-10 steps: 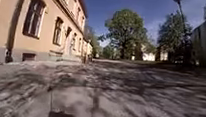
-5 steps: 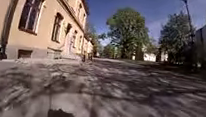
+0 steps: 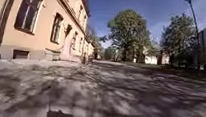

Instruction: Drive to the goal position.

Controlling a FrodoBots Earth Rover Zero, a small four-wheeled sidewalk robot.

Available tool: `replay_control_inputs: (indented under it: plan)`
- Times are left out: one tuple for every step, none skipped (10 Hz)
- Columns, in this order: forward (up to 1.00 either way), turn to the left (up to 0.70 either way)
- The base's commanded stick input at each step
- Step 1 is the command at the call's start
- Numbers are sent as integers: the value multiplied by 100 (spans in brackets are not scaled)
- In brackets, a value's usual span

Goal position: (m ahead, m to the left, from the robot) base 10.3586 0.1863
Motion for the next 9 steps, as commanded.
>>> replay_control_inputs:
  plan:
    - [100, 0]
    - [100, 0]
    - [100, 0]
    - [100, 0]
    - [100, 0]
    - [100, 0]
    - [100, 0]
    - [100, 0]
    - [100, -26]
